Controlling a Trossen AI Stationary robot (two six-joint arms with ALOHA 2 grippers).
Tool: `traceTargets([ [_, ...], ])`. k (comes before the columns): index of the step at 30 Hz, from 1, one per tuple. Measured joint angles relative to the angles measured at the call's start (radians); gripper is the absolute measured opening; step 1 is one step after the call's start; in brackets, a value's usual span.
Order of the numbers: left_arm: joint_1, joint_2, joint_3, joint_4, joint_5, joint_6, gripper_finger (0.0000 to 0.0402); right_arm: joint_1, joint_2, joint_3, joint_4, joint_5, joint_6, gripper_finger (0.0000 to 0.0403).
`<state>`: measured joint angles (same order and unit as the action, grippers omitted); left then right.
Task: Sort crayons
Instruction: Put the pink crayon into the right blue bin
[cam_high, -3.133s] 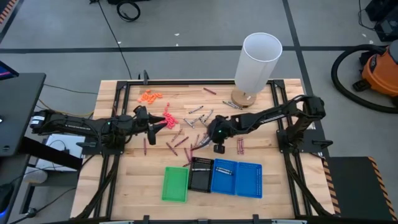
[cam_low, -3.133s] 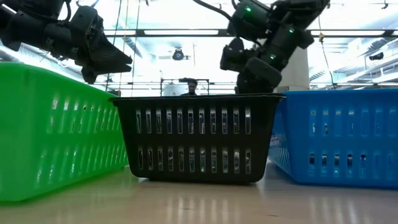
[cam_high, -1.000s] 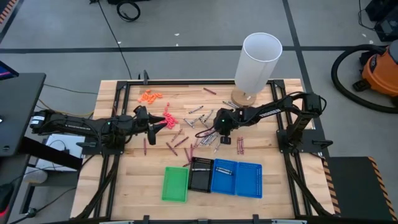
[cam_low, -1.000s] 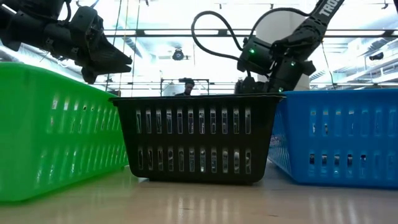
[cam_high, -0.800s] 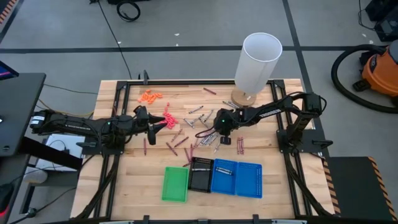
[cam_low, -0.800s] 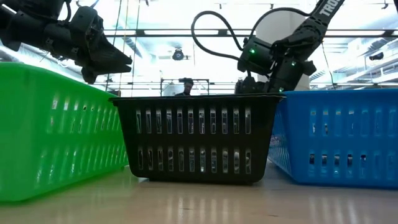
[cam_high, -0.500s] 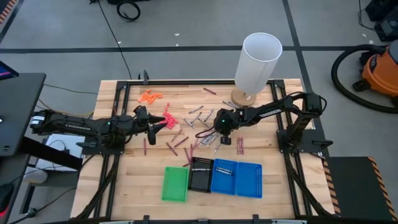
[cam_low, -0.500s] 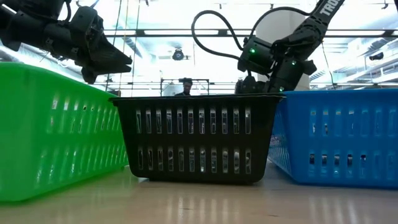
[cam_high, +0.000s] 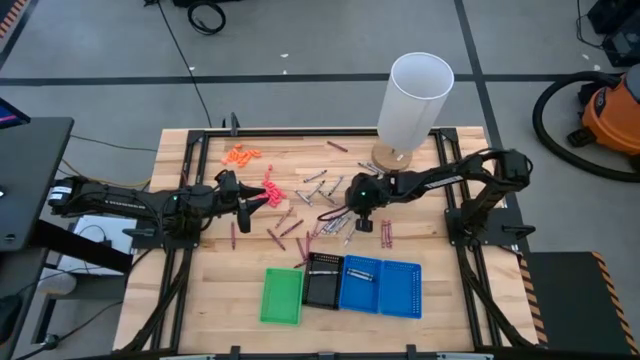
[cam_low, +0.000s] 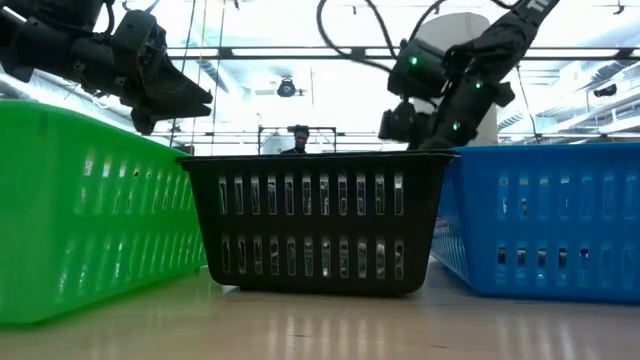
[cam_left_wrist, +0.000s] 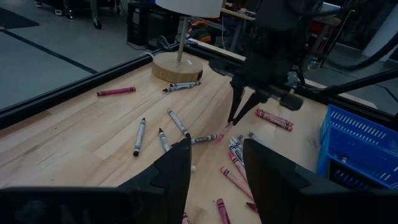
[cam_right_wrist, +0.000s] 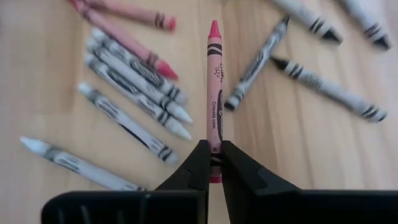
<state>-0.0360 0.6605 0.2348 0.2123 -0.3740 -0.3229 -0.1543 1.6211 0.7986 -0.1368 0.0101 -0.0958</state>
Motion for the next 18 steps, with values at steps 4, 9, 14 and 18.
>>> traceTargets([
  [4,0.000,0.000,0.000,0.000,0.000,0.000,0.0157,0.034,-0.051,0.002,0.014,0.011,0.026,0.0032],
  [9,0.000,0.000,0.000,0.000,0.000,-0.003,0.0157,0.106,-0.071,0.055,-0.006,0.053,0.051,0.0032],
  [14,0.000,0.000,0.000,0.000,0.000,-0.004,0.0157,0.191,-0.068,0.131,-0.026,0.085,0.043,0.0032],
  [18,0.000,0.000,0.000,0.000,0.000,-0.004,0.0157,0.239,-0.060,0.190,-0.049,0.102,0.043,0.0032],
])
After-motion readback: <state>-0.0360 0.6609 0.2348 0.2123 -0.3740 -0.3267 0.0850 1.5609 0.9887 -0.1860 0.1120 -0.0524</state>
